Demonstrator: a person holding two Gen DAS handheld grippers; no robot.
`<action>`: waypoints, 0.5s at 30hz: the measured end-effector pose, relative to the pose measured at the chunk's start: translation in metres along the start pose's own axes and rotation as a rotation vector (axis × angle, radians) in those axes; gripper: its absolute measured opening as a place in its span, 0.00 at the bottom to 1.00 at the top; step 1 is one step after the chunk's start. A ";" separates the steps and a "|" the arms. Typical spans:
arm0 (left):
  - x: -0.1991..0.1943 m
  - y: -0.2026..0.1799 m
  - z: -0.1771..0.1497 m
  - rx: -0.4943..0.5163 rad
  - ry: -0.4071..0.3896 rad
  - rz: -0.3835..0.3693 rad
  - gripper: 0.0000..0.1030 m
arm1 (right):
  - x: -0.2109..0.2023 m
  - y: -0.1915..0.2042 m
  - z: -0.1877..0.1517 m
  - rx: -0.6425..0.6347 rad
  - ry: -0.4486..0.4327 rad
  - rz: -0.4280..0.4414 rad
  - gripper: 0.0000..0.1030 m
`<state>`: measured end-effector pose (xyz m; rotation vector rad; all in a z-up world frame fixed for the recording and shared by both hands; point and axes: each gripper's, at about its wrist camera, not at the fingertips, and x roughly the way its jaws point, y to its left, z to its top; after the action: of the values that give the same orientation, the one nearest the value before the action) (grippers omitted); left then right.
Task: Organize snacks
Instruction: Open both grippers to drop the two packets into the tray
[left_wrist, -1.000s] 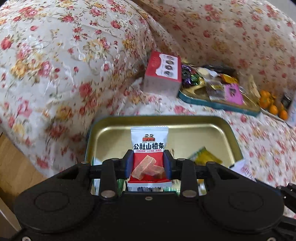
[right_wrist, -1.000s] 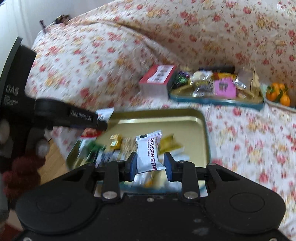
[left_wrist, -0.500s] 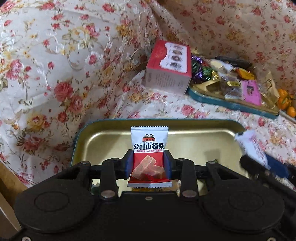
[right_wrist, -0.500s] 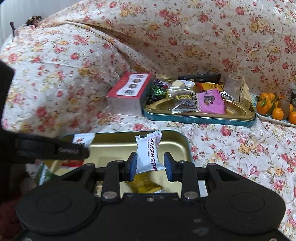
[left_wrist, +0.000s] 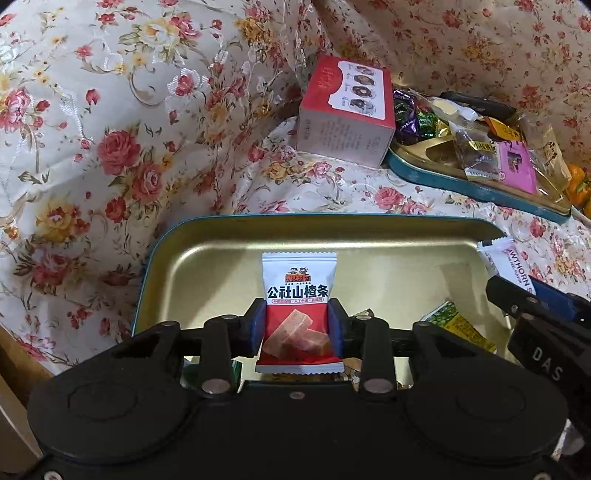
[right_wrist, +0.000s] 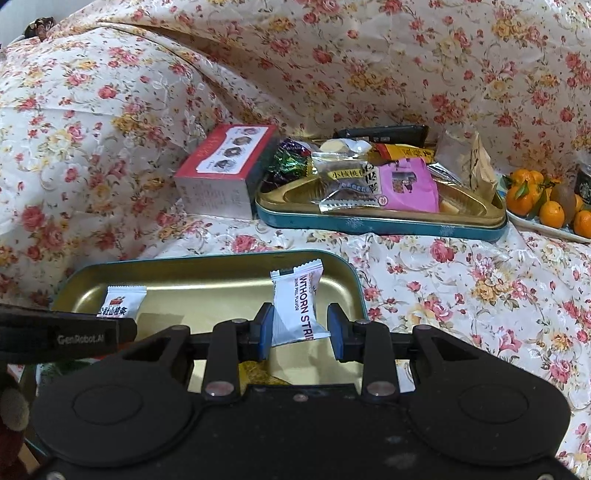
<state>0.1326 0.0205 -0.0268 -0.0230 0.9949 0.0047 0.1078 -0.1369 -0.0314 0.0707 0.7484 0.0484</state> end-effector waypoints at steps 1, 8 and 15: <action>-0.001 0.001 0.001 -0.004 -0.006 -0.003 0.44 | 0.001 0.000 0.000 0.000 0.002 -0.001 0.32; -0.012 0.020 0.010 -0.074 -0.045 -0.012 0.47 | 0.007 0.002 0.004 -0.009 0.005 -0.001 0.32; -0.018 0.025 0.011 -0.079 -0.044 0.025 0.47 | 0.008 0.005 0.006 -0.010 -0.001 0.017 0.33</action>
<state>0.1315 0.0459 -0.0059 -0.0826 0.9507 0.0670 0.1177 -0.1313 -0.0316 0.0672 0.7470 0.0686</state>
